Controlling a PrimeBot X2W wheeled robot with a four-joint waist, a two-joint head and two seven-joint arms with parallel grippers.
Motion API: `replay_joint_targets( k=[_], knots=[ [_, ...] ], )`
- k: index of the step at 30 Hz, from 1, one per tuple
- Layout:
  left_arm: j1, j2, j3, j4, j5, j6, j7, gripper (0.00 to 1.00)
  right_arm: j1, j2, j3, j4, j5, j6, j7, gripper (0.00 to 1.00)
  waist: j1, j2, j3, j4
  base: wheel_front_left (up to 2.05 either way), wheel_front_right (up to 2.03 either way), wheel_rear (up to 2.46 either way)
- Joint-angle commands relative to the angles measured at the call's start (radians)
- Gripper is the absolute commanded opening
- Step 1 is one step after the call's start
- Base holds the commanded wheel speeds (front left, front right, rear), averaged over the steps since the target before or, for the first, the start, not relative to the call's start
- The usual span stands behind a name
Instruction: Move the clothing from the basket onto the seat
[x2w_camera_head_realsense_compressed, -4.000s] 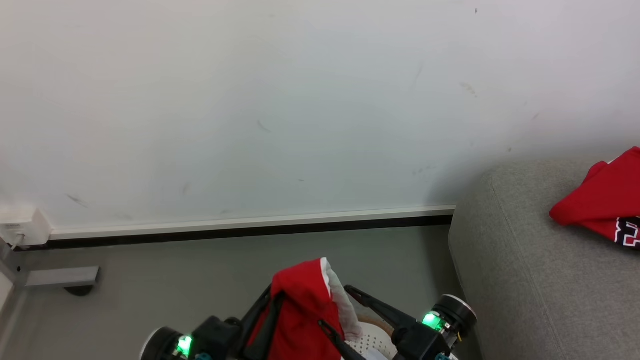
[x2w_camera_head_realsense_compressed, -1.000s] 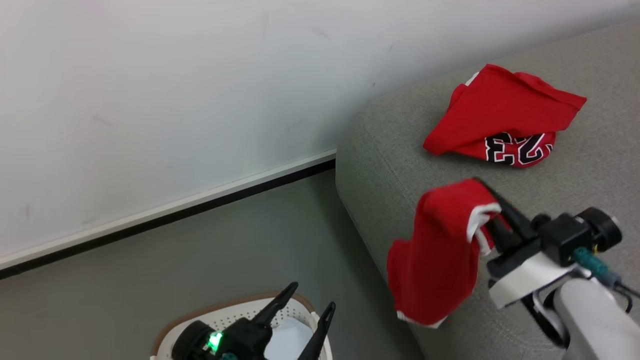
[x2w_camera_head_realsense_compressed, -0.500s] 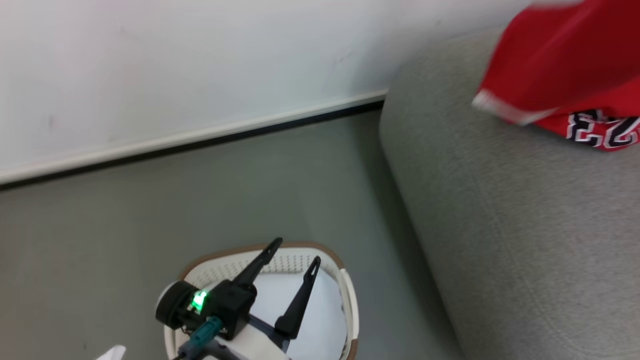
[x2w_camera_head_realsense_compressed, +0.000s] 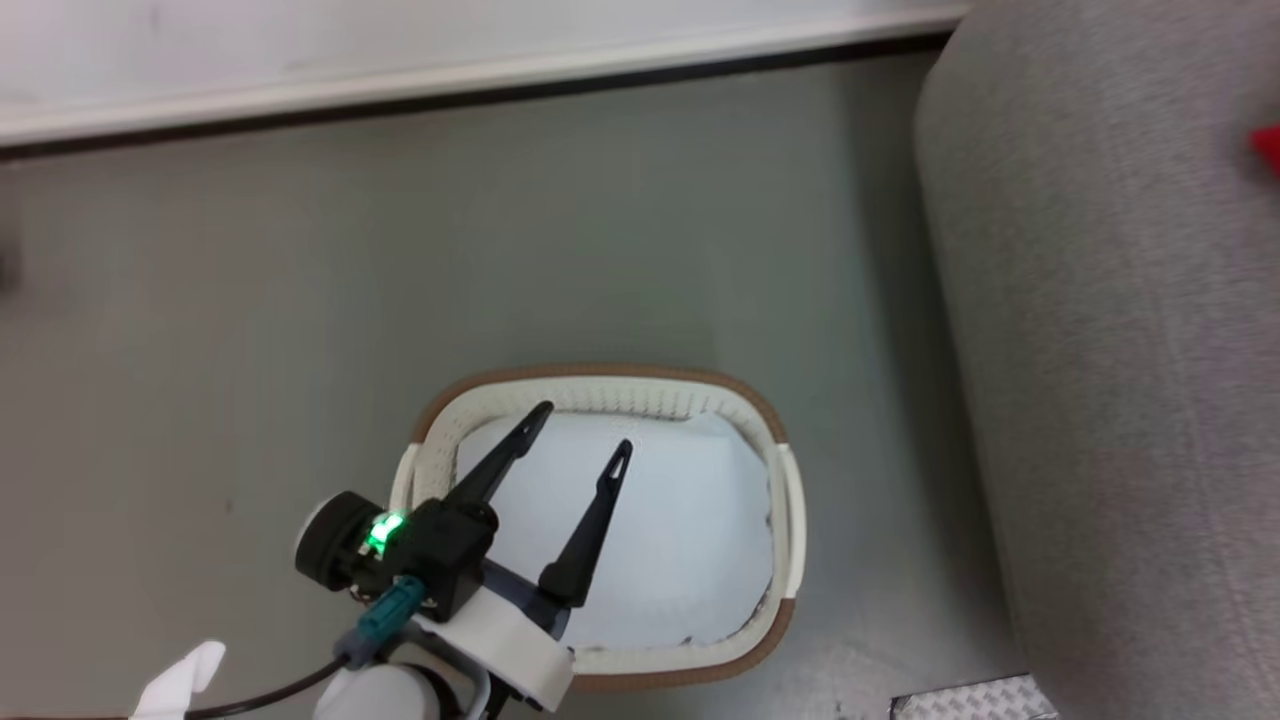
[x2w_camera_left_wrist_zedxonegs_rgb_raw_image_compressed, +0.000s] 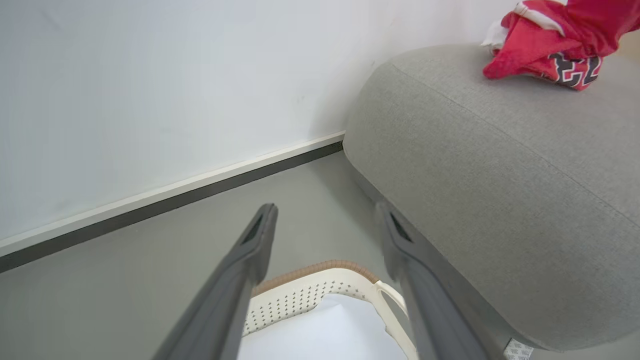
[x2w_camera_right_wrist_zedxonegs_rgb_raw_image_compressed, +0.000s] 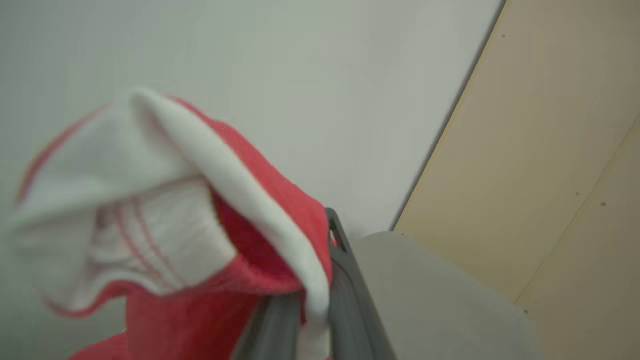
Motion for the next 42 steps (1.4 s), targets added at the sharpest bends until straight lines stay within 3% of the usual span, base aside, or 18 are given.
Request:
replay_joint_targets(
  k=[1, 3, 5, 6, 8, 9, 10, 19, 24, 36, 42],
  knots=[
    [-0.014, 0.004, 0.002, 0.007, -0.006, -0.003, -0.011, 1.00, 0.026, 0.018, -0.028, 0.006, -0.027, -0.002, 0.001, 0.00, -0.0002, -0.0001, 0.049, 0.039, 0.00, 0.00, 0.00],
    [-0.020, 0.003, 0.006, 0.020, -0.009, -0.002, -0.019, 1.00, 0.064, 0.069, -0.114, 0.035, -0.099, -0.002, 0.007, 0.00, -0.0002, -0.0001, 0.059, 0.043, 0.00, 0.00, 0.00],
    [-0.021, 0.002, 0.007, 0.026, -0.013, -0.001, -0.023, 1.00, 0.074, 0.082, -0.131, 0.047, -0.115, -0.002, 0.000, 0.00, -0.0002, -0.0001, 0.060, 0.042, 0.00, 0.00, 0.00],
    [-0.021, -0.001, 0.007, 0.031, -0.016, -0.001, -0.026, 1.00, 0.082, 0.095, -0.145, 0.061, -0.128, -0.002, -0.003, 0.05, -0.0002, -0.0001, 0.057, 0.039, 0.00, 0.00, 0.00],
    [-0.018, -0.004, 0.005, 0.043, -0.022, -0.001, -0.027, 1.00, 0.095, 0.112, -0.165, 0.088, -0.154, -0.002, -0.015, 0.32, -0.0002, -0.0001, 0.044, 0.034, 0.00, 0.00, 0.00],
    [-0.016, -0.006, 0.005, 0.049, -0.024, 0.000, -0.031, 1.00, 0.103, 0.122, -0.170, 0.103, -0.160, -0.002, -0.019, 0.71, -0.0002, -0.0001, 0.035, 0.030, 0.00, 0.00, 0.00],
    [-0.013, -0.008, 0.007, 0.054, -0.028, 0.003, -0.034, 1.00, 0.113, 0.130, -0.167, 0.121, -0.165, -0.002, -0.021, 1.00, -0.0002, -0.0001, 0.024, 0.026, 0.00, 0.00, 0.00],
    [0.048, -0.022, 0.038, 0.089, -0.065, 0.051, -0.067, 1.00, 0.187, 0.168, -0.084, 0.236, -0.174, -0.002, -0.099, 1.00, -0.0002, -0.0001, -0.114, -0.011, 0.00, 0.00, 0.00],
    [0.099, -0.033, 0.053, 0.107, -0.090, 0.071, -0.087, 1.00, 0.282, 0.190, 0.013, 0.255, -0.083, -0.002, -0.131, 1.00, -0.0002, -0.0001, -0.200, -0.017, 0.00, 0.00, 0.00],
    [0.259, -0.058, 0.166, 0.137, -0.141, 0.128, -0.157, 1.00, 0.760, 0.294, 0.452, -0.147, 0.321, -0.002, -0.130, 1.00, -0.0002, -0.0001, -0.404, 0.032, 0.00, 0.00, 0.00],
    [0.353, -0.095, 0.295, 0.123, -0.134, 0.135, -0.156, 1.00, 0.953, 0.315, 0.606, -0.278, 0.415, -0.002, -0.131, 1.00, -0.0002, -0.0001, -0.475, 0.061, 0.00, 0.00, 0.00]
  ],
)
